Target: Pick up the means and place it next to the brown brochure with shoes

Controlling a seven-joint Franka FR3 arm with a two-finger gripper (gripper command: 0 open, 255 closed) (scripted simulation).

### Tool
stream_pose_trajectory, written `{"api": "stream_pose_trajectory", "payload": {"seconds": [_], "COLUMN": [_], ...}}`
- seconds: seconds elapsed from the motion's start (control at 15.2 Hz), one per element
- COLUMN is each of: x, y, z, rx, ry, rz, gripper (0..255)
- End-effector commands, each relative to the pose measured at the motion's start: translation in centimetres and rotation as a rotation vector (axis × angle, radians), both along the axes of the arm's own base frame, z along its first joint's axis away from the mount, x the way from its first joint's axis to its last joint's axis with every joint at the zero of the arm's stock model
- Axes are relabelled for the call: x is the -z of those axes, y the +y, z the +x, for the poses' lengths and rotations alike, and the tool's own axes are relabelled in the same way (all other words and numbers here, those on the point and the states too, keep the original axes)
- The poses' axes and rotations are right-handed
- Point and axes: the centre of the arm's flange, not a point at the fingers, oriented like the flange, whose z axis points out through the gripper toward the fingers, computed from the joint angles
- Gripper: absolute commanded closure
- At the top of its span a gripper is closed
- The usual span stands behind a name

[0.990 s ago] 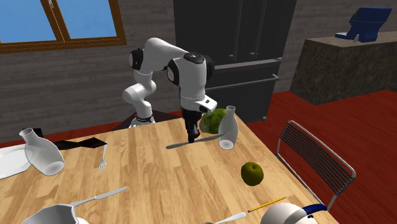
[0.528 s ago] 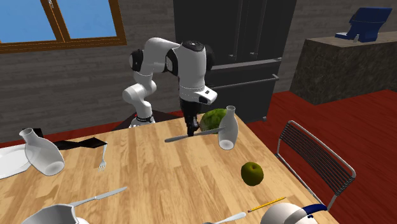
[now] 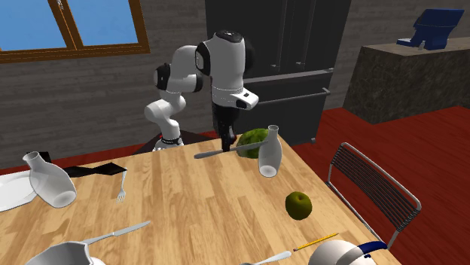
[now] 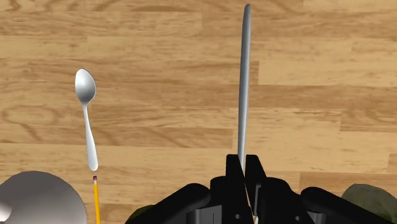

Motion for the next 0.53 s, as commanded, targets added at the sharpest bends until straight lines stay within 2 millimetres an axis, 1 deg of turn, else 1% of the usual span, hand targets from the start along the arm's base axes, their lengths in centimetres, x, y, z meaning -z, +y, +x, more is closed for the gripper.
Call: {"api": "stream_pose_trajectory", "payload": {"seconds": [0.0, 0.07, 0.46], "x": [-1.0, -1.4, -1.4], "y": [0.0, 0.0, -3.2], "z": [-0.1, -0.1, -7.4], "rx": [0.000, 0.000, 0.000], "ry": [0.001, 0.001, 0.001], "rz": [0.001, 0.001, 0.001], "gripper": [255, 255, 255]}}
